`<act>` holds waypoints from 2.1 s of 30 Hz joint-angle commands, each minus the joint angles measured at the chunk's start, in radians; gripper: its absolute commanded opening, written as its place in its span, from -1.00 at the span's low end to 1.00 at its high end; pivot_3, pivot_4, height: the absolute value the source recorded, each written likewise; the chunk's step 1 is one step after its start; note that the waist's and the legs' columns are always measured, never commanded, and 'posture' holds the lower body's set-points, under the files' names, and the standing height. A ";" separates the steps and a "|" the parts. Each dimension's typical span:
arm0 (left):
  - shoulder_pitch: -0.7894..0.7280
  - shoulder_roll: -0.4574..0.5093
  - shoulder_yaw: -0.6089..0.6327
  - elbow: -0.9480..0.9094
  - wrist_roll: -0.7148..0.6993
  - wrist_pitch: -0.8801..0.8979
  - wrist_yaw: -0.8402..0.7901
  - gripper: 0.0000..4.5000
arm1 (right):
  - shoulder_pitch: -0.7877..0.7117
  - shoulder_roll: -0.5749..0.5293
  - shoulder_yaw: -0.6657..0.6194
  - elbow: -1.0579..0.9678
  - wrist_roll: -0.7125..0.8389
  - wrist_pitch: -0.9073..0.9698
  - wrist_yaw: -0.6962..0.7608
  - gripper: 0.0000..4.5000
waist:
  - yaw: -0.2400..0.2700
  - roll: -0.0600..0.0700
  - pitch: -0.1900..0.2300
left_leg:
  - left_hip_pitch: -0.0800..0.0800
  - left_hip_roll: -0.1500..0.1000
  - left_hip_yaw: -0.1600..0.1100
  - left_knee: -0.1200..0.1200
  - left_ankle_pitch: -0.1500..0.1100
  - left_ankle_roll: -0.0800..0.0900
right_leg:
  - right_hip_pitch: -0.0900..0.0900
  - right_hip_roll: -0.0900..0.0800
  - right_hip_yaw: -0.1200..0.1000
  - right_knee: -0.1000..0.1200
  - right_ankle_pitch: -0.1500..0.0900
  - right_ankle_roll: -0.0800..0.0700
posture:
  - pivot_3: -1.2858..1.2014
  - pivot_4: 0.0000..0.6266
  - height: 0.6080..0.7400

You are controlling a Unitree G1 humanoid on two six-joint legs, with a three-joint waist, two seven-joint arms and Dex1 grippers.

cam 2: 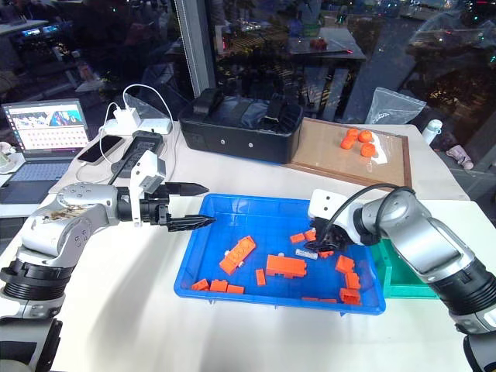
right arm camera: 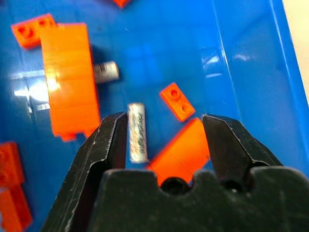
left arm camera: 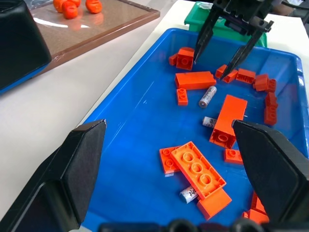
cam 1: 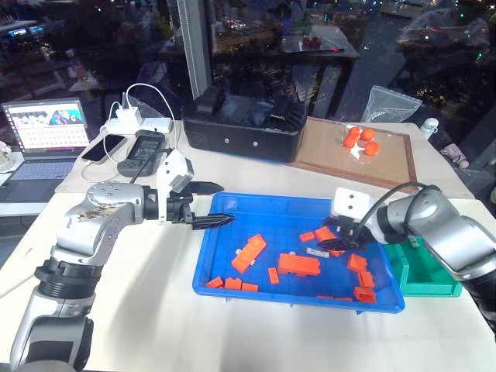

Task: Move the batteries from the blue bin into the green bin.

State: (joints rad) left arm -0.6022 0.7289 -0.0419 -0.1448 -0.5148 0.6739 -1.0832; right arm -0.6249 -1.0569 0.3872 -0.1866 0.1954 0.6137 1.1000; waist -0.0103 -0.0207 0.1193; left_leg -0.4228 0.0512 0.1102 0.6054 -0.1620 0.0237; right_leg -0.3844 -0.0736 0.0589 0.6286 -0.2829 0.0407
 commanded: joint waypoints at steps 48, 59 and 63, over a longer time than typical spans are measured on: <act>-0.077 -0.020 -0.095 -0.043 -0.056 -0.088 -0.239 1.00 | 0.293 -0.189 -0.419 0.233 -0.213 -0.024 -0.033 -0.68 | -0.005 0.007 -0.001 | 0.004 0.000 0.000 0.001 0.000 0.000 | 0.006 0.000 0.000 0.000 -0.001 -0.001 | 0.03 -0.52 0.97; -0.028 0.017 -0.070 -0.070 -0.036 -0.097 -0.230 1.00 | 0.178 -0.195 -0.392 0.229 -0.201 0.005 0.002 0.99 | -0.002 0.009 0.000 | 0.004 -0.002 0.000 0.002 0.000 0.000 | 0.007 -0.001 0.000 0.000 -0.001 0.001 | 0.03 -0.52 0.97; -0.012 0.055 -0.061 -0.048 -0.011 -0.102 -0.226 1.00 | -0.007 -0.183 -0.376 0.100 -0.106 0.128 0.087 0.99 | -0.008 0.012 -0.001 | 0.004 -0.001 0.000 0.001 0.000 0.000 | 0.006 -0.001 0.001 0.000 -0.001 0.001 | 0.03 -0.52 0.97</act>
State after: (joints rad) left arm -0.6180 0.7598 -0.1339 -0.1831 -0.5338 0.5894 -1.3084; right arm -0.5711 -1.2321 0.0273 0.0091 0.0296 0.6813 1.1420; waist -0.0178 -0.0089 0.1188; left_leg -0.4189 0.0503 0.1104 0.6065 -0.1621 0.0237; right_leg -0.3790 -0.0736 0.0600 0.6292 -0.2843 0.0416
